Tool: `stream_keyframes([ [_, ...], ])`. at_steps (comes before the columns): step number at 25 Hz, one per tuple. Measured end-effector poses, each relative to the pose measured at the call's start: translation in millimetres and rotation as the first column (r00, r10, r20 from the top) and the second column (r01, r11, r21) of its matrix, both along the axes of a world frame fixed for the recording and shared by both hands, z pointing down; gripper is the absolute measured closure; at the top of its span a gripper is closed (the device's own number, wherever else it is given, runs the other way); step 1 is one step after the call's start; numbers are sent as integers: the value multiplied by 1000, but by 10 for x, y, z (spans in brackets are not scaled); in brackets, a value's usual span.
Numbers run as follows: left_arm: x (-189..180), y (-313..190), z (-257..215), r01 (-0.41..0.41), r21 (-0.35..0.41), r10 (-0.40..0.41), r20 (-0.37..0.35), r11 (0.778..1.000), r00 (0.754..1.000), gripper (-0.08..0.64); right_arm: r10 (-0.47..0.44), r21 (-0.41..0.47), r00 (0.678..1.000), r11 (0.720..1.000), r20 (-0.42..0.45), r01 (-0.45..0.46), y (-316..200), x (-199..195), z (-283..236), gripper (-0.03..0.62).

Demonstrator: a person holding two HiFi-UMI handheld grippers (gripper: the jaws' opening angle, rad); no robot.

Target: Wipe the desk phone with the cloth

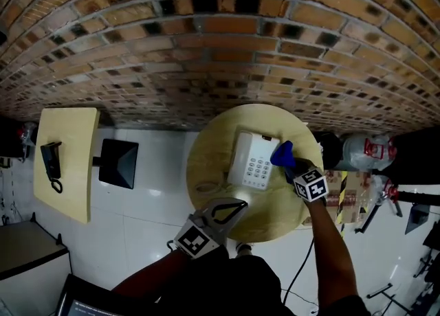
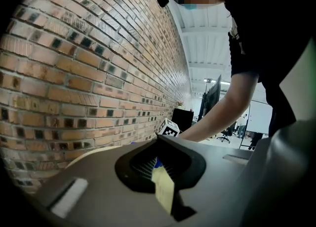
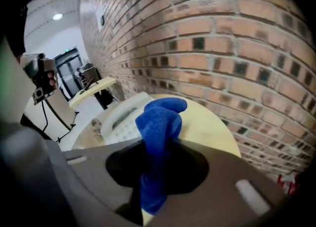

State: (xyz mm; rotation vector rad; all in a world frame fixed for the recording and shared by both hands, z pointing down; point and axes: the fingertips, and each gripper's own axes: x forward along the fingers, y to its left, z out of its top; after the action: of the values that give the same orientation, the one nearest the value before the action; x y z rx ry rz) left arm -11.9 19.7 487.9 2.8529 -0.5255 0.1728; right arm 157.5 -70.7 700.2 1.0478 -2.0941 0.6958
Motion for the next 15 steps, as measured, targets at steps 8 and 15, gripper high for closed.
stream_keyframes([
  [8, 105, 95, 94, -27, -14, 27, 19, 1000, 999, 571, 160, -168, 982, 970, -96, -175, 276, 843, 761, 508],
  [15, 136, 117, 172, -31, -25, 32, 32, 999, 999, 571, 195, -184, 974, 960, -112, -213, 243, 862, 880, 498],
])
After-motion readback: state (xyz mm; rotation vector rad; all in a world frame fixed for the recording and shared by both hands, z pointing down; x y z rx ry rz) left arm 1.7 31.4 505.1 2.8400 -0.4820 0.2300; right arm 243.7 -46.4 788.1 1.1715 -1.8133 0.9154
